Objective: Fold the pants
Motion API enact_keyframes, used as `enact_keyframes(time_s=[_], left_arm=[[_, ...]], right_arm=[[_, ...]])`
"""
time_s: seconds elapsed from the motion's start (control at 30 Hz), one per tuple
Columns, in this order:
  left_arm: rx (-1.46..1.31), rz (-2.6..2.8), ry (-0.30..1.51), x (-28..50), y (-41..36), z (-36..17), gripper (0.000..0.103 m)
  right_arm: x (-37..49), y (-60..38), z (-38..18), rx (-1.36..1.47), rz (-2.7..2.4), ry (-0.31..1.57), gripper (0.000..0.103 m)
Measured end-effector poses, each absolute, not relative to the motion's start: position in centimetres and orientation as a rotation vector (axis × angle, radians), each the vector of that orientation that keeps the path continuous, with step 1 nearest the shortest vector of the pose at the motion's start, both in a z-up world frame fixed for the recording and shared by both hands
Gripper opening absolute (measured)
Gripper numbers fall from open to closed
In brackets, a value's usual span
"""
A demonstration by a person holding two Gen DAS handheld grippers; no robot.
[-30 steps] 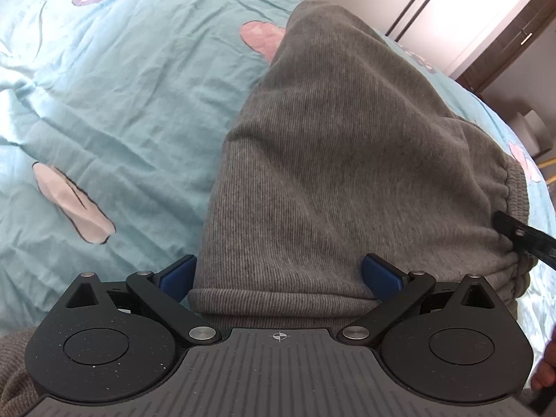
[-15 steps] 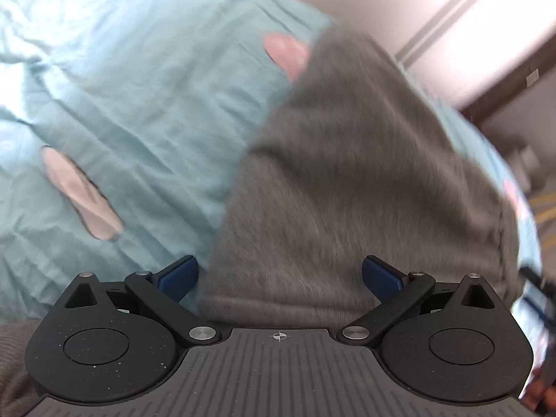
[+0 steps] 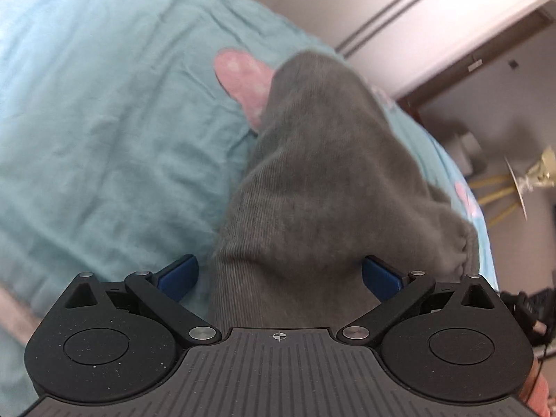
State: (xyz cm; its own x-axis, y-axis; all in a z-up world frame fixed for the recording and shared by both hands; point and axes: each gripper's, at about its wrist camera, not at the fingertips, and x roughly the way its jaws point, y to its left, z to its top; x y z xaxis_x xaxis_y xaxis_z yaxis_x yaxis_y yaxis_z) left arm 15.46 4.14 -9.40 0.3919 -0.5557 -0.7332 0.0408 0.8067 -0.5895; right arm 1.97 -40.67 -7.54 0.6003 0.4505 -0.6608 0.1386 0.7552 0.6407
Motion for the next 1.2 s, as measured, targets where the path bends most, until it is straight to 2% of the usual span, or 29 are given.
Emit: enact_keyframes(time_s=[0.43,0.6,0.97,1.0,1.03,1.07,1.1,1.13,1.2], left_arm=[[-0.474,-0.645,1.108,17.5,2.1,-10.3,0.103],[-0.634,-0.71,1.123,18.6,2.7,-11.5,0.103],[-0.585,-0.681,1.129,19.2,1.0,-12.0,0.102],[-0.565,-0.648,1.12,18.9,0.7,-11.8,0.093],[-0.528,-0.613,1.11,18.4,0.5,-11.3,0.073],[-0.5,-0.592,1.105,18.1,0.3,-11.0,0.065],[-0.504,-0.585,1.096,17.8,0.1,-10.7,0.054],[-0.503,-0.583,1.077,17.3,0.1,-10.3,0.05],[-0.493,-0.608,1.053,17.2,-0.1,-10.1,0.05]], right_arm=[[6.4,-41.0,-10.6,0.808,0.476,0.981,0.098],[8.2,-38.7,-10.6,0.717,0.548,1.02,0.099],[7.2,-37.7,-9.7,0.644,0.503,0.994,0.099],[7.1,-37.6,-9.5,0.678,0.451,0.998,0.098],[7.0,-37.2,-9.1,0.698,0.389,1.001,0.097],[6.9,-36.5,-8.3,0.666,0.325,1.009,0.093],[6.6,-35.6,-7.4,0.592,0.295,1.011,0.08],[6.2,-34.8,-6.5,0.539,0.3,0.991,0.069],[5.6,-34.5,-5.4,0.53,0.32,0.962,0.064]])
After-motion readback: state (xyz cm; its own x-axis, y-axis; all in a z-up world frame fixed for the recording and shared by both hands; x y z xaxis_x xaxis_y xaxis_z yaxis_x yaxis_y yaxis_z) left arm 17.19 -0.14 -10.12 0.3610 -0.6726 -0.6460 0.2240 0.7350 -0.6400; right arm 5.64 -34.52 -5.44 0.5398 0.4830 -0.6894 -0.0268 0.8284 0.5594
